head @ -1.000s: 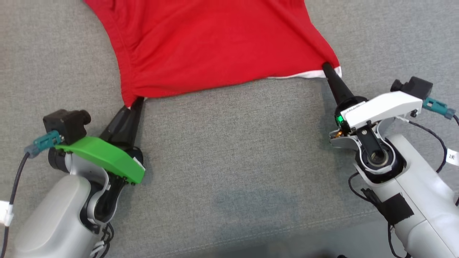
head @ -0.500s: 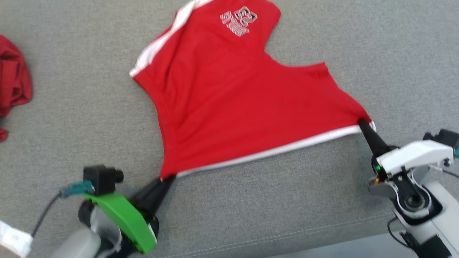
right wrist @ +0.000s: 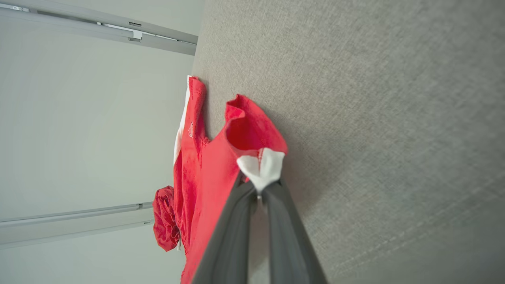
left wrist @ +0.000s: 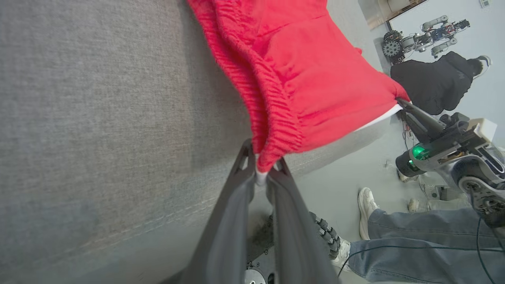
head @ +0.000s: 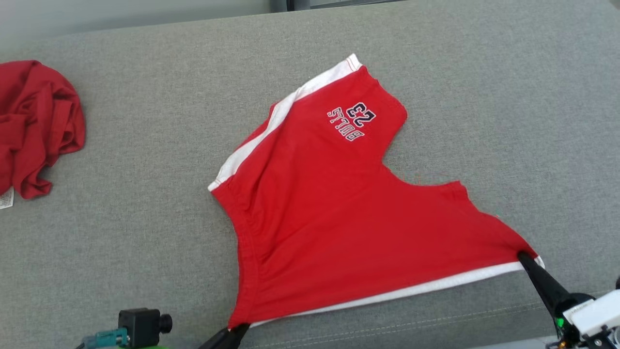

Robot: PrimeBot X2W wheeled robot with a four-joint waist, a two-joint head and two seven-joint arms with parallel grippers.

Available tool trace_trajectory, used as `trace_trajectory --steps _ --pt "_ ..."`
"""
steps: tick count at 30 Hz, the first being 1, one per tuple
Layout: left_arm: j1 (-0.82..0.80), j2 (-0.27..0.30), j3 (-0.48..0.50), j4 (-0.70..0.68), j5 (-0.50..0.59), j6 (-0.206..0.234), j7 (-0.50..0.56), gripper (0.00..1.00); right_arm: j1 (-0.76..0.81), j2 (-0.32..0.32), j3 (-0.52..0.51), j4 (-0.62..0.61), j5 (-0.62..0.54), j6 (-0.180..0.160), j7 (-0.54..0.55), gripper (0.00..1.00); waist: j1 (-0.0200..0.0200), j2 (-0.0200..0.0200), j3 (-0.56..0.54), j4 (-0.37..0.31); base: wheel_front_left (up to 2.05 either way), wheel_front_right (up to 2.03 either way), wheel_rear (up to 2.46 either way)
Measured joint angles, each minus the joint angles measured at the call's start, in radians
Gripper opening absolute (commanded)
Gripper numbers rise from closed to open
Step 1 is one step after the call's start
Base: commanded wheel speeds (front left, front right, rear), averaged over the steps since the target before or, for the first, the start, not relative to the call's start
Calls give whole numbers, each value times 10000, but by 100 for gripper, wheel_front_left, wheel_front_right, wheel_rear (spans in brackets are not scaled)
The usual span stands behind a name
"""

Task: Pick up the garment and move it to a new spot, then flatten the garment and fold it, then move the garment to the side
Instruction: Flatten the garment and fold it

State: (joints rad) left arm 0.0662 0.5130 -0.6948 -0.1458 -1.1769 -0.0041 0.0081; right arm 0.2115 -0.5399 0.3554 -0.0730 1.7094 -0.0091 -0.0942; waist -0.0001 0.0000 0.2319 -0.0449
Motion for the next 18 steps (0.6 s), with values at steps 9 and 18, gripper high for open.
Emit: trace_trajectory --steps 9,18 --pt "532 685 479 -1599 -796 226 376 0 160 -723 -476 -1714 25 102 117 0 0 0 382 -185 0 0 0" --pt "-922 1106 1275 -2690 -1762 570 1384 0 -2573 -961 -805 -2458 -90 -859 522 0 0 0 1262 -240 0 0 0"
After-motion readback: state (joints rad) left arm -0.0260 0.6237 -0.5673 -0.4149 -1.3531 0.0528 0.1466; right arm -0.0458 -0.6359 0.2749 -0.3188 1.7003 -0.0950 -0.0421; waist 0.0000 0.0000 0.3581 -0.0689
